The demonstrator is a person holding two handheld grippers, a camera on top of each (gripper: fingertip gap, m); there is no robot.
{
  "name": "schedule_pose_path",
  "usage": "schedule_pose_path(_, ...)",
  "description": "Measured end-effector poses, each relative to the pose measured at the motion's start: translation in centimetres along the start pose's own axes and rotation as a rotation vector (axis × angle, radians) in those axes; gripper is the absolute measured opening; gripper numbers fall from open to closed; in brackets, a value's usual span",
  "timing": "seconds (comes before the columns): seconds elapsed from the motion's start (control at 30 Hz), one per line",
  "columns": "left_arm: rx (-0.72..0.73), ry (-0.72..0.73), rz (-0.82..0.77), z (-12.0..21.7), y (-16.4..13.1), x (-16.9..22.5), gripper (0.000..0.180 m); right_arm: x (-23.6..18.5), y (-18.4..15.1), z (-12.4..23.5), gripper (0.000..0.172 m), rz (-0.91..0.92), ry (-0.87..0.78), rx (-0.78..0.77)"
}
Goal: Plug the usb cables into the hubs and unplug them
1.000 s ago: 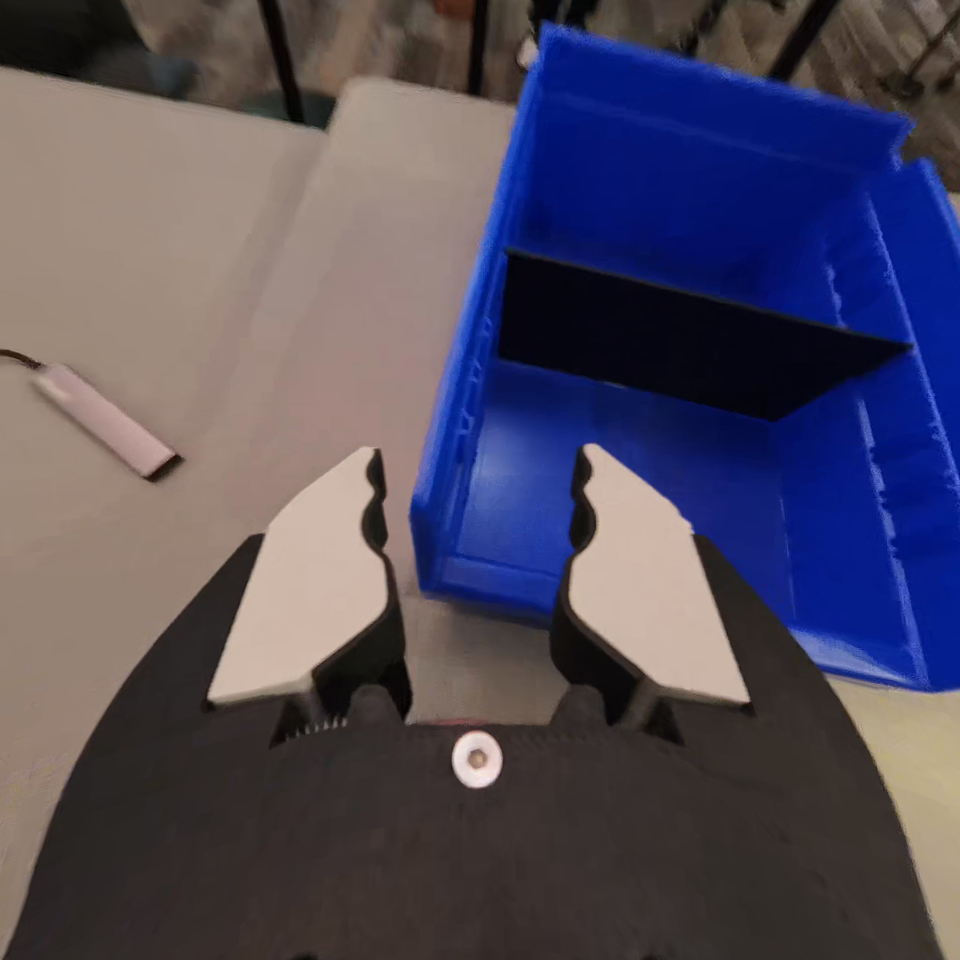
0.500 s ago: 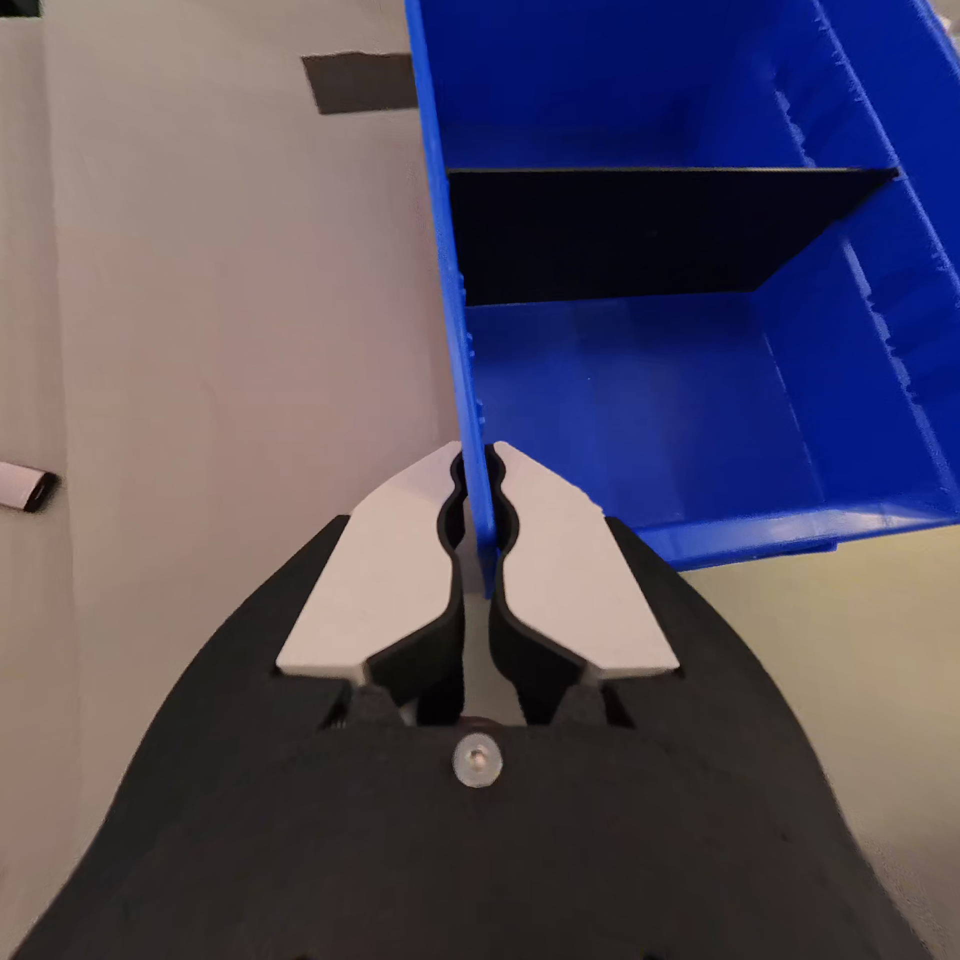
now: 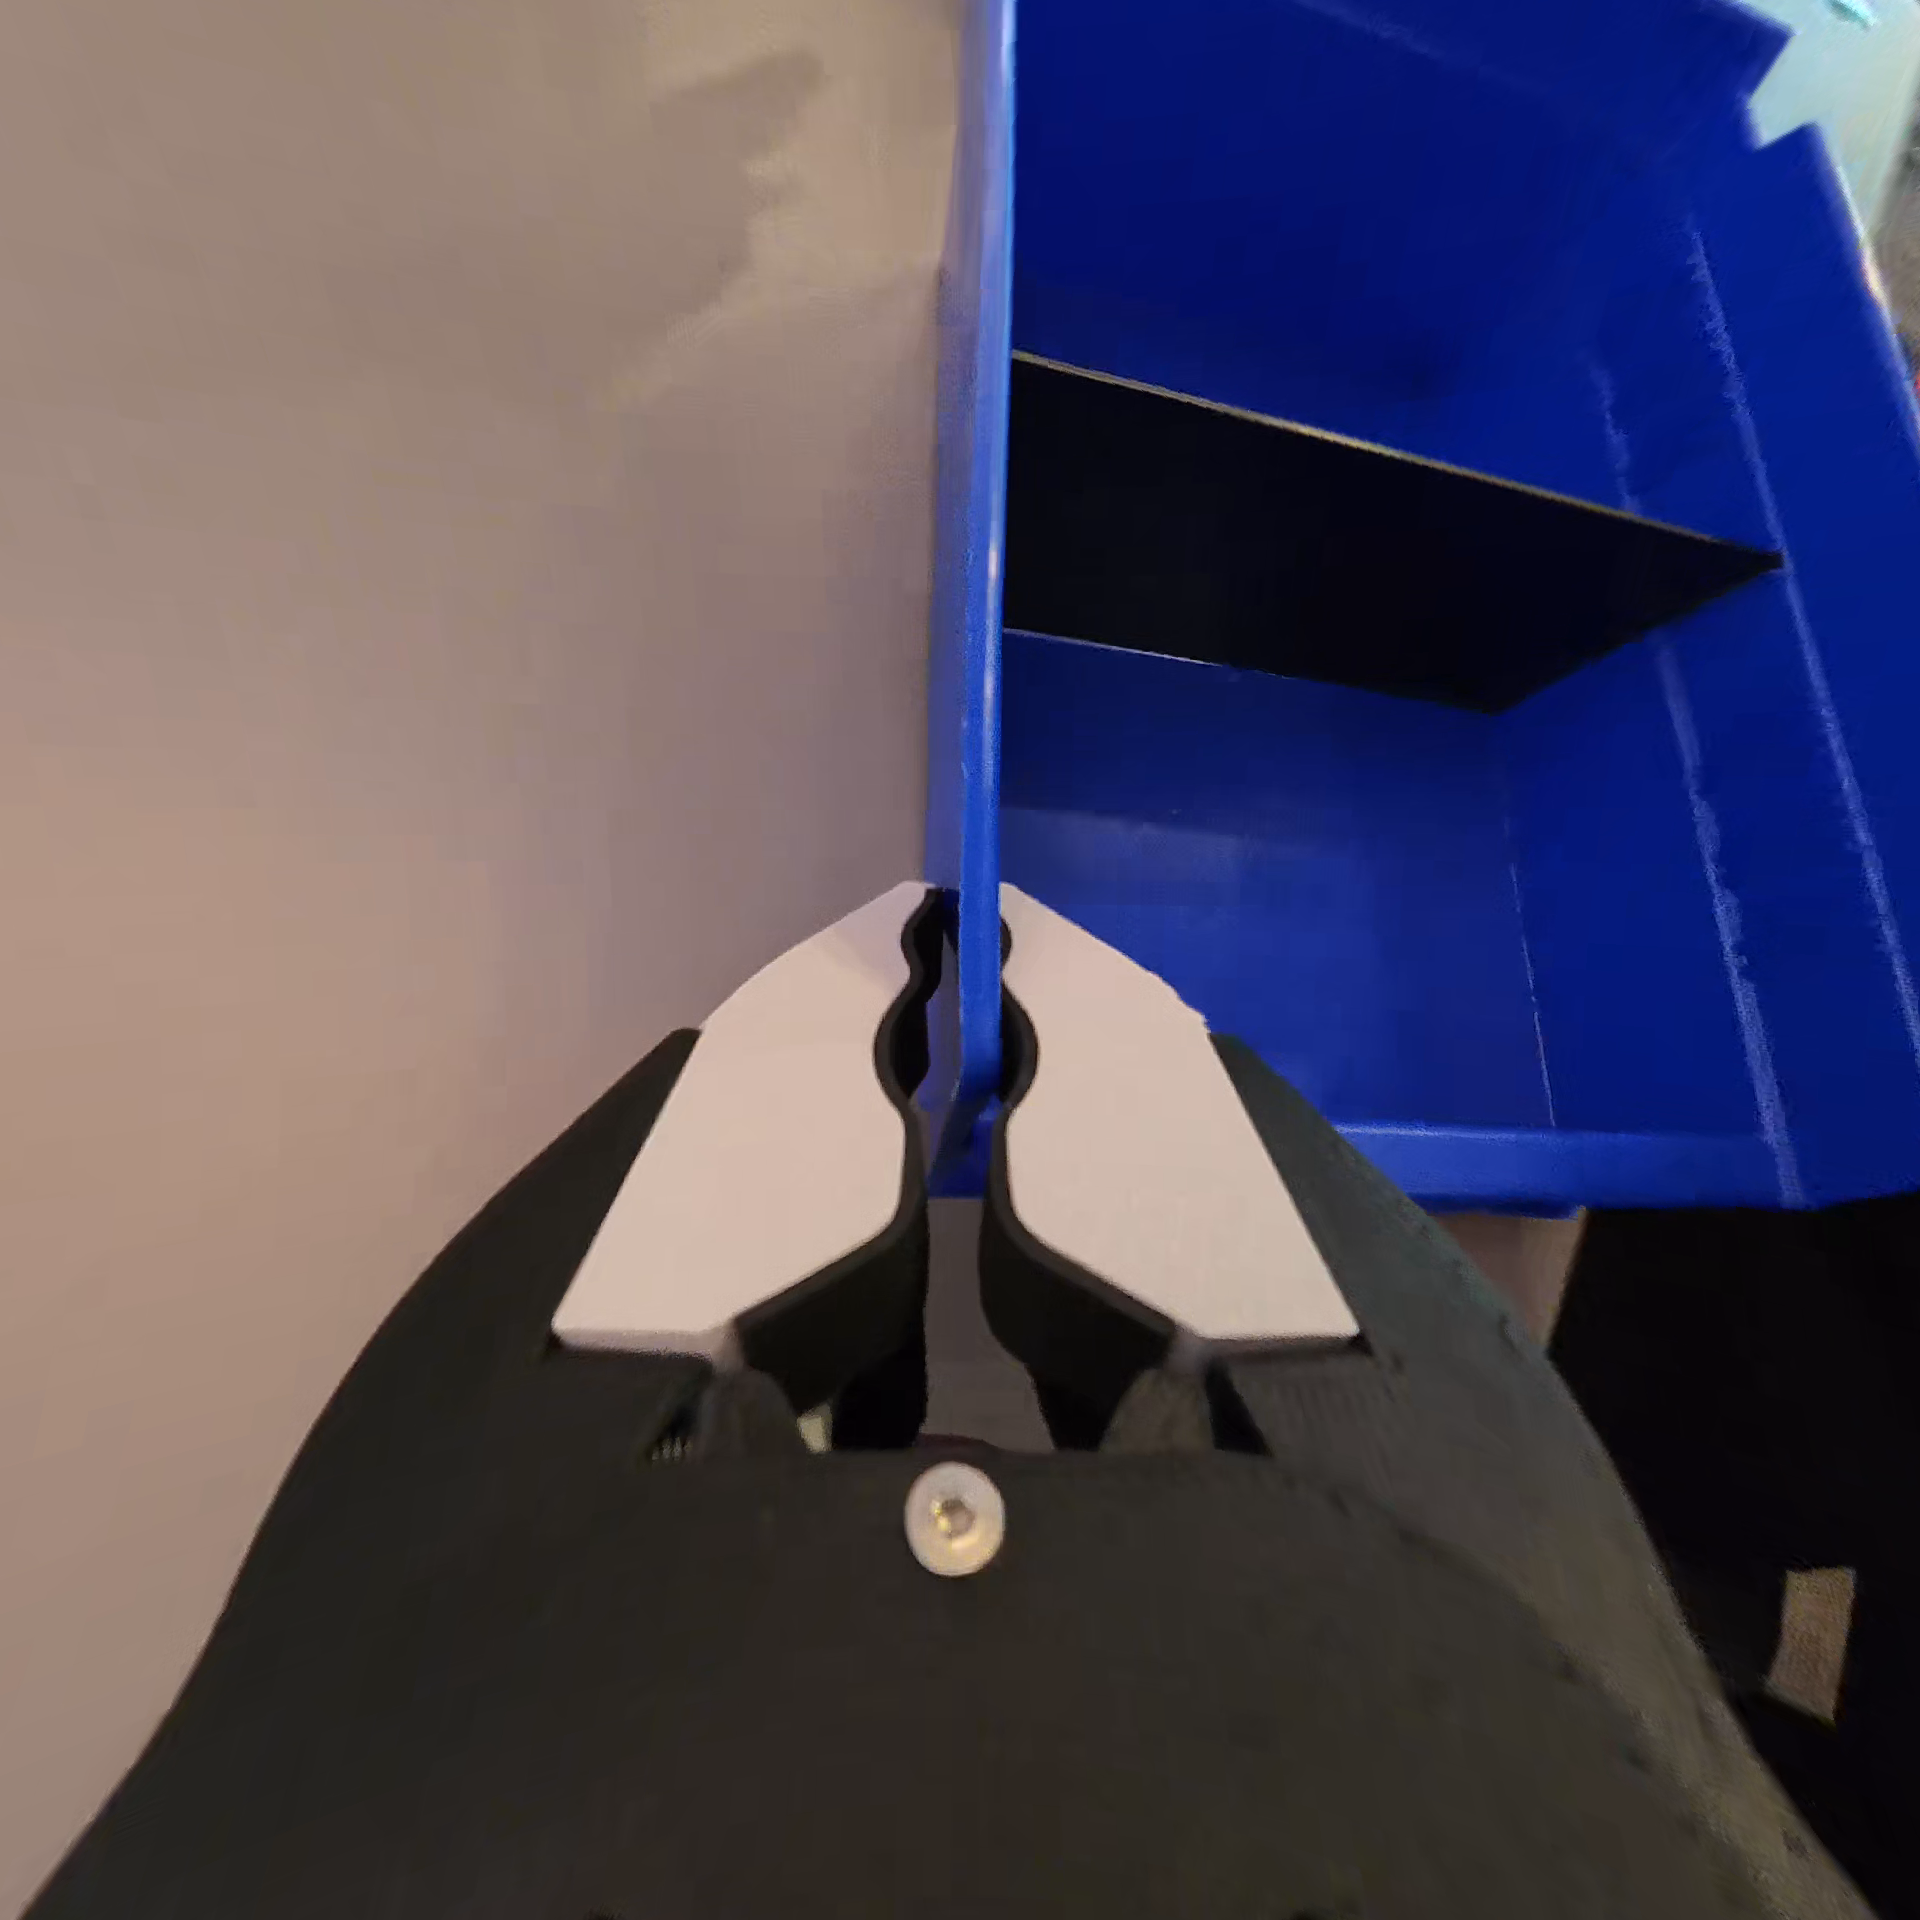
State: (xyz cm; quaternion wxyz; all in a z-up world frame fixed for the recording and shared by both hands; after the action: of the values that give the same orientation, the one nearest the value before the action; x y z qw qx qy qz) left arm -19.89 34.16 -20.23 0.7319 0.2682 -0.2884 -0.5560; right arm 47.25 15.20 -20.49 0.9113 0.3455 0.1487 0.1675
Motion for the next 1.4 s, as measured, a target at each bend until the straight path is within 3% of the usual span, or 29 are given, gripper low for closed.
schedule_pose_path(0.3,-0.035,-0.211,-0.197,-4.9,3.4,8.3,0.005,-4.9,6.7,-7.4,0.005,0.266,0.266,-0.084)
schedule_pose_path(0.53,-0.021,-0.250,-0.243,-7.4,5.1,12.2,0.005,-7.7,10.1,-11.3,0.005,0.404,0.383,-0.141)
schedule_pose_path(0.77,-0.020,-0.216,-0.252,-9.9,7.1,14.5,0.007,-12.0,15.9,-17.7,0.006,0.384,0.435,-0.137)
schedule_pose_path(0.8,-0.028,-0.216,-0.245,-10.0,7.2,14.7,0.011,-12.6,16.7,-18.6,0.009,0.370,0.418,-0.148)
schedule_pose_path(0.83,-0.039,-0.228,-0.249,-9.6,7.1,15.2,0.029,-12.8,17.4,-19.0,0.017,0.355,0.386,-0.163)
schedule_pose_path(0.87,-0.067,-0.221,-0.262,-8.9,6.9,15.6,0.050,-13.0,18.2,-18.7,0.034,0.344,0.363,-0.150)
schedule_pose_path(0.9,-0.088,-0.203,-0.277,-8.0,6.8,16.0,0.059,-13.3,19.1,-17.7,0.041,0.324,0.354,-0.109)
schedule_pose_path(0.97,-0.069,-0.145,-0.283,-5.7,7.4,15.5,0.063,-13.1,19.9,-14.5,0.051,0.256,0.281,-0.065)
schedule_pose_path(1.03,0.030,-0.115,-0.220,-2.7,9.3,14.3,0.060,-13.9,18.9,-10.5,0.075,0.200,0.204,-0.083)
schedule_pose_path(1.17,0.120,0.118,-0.051,0.4,13.0,8.5,0.067,-20.8,13.9,-4.5,0.078,0.141,0.235,-0.154)
schedule_pose_path(1.27,0.033,0.317,0.016,-1.2,13.9,3.9,0.075,-26.6,10.1,-3.5,0.079,0.096,0.314,-0.208)
schedule_pose_path(1.4,-0.158,0.348,0.052,-5.1,13.7,1.7,0.068,-31.0,5.8,-4.9,0.083,0.085,0.301,-0.336)
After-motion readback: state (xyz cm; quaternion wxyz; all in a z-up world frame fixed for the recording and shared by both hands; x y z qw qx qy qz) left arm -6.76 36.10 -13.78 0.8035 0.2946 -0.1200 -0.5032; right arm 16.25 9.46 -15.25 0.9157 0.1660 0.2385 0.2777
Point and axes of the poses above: each gripper's, where its closed fingertips meet, z back along the fingers, y out of its top, x = y × z across the jaws, the point moved 2 cm from there along z, back along the fingers, and after that the axes turned 11 degrees about y, right-handed, at the moved point
